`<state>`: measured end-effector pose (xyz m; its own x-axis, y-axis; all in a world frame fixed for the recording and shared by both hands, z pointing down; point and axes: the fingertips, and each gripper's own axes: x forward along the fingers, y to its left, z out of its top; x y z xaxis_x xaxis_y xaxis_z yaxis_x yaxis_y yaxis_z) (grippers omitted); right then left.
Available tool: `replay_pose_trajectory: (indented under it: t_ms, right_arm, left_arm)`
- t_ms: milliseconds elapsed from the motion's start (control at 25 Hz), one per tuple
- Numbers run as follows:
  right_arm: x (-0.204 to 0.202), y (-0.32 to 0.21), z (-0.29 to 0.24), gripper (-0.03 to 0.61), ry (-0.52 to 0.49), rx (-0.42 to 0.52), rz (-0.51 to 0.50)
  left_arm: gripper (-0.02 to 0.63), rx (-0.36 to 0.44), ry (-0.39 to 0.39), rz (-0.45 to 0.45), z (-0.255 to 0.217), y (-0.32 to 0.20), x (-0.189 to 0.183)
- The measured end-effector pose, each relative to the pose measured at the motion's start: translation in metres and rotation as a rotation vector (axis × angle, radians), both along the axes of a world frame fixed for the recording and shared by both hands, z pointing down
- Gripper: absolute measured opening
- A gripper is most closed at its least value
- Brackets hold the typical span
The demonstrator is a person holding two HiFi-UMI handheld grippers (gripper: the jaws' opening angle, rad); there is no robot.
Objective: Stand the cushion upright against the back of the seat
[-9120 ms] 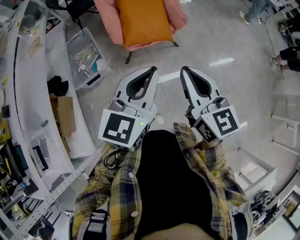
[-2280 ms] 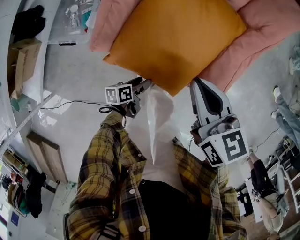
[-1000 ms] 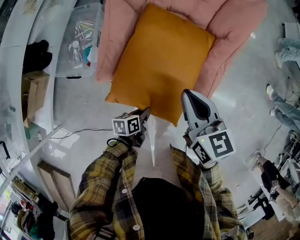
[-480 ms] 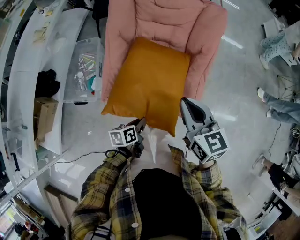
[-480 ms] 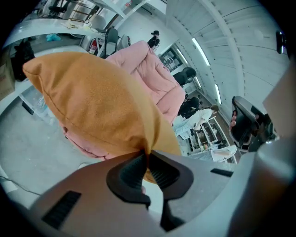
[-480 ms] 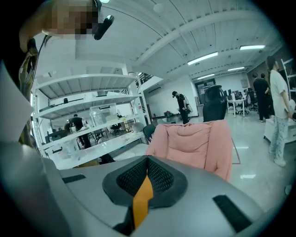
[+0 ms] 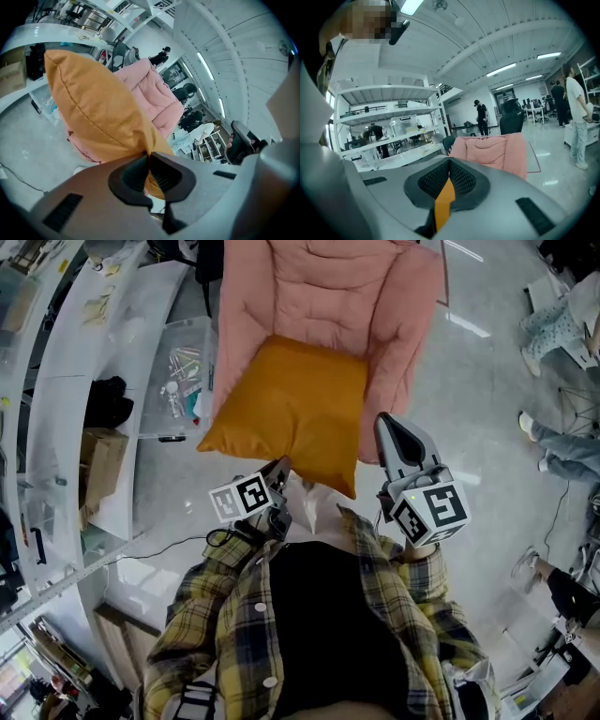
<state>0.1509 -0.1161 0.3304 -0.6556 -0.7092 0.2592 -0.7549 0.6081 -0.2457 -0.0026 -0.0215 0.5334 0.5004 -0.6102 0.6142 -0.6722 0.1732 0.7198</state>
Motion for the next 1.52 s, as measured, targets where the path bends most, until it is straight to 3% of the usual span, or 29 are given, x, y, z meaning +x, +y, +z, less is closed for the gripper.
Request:
replay_pose_trajectory:
  t_ms: [440, 600, 720, 1200, 1520]
  right_arm:
    - [0.033, -0.003, -0.026, 0.017, -0.021, 0.074, -0.001]
    - [0.048, -0.009, -0.030, 0.017, -0.028, 0.083, 0.018]
    - [0.052, -0.016, -0.028, 0.017, -0.025, 0.080, 0.028]
    - [0.045, -0.057, -0.021, 0.017, 0.018, 0.054, 0.070]
    - [0.021, -0.110, -0.013, 0.017, 0.047, 0.033, 0.091]
  left_arm:
    - [0.014, 0.134, 0.119, -0.096, -0.074, -0.045, 0.044]
    - [0.012, 0.150, 0.155, -0.150, -0.088, -0.066, 0.040]
    - [0.012, 0.187, 0.139, -0.170, -0.099, -0.094, 0.028]
    - [0.012, 0.276, 0.117, -0.078, -0.111, -0.210, 0.022]
    - [0.012, 0.270, 0.128, -0.015, -0.109, -0.297, 0.016]
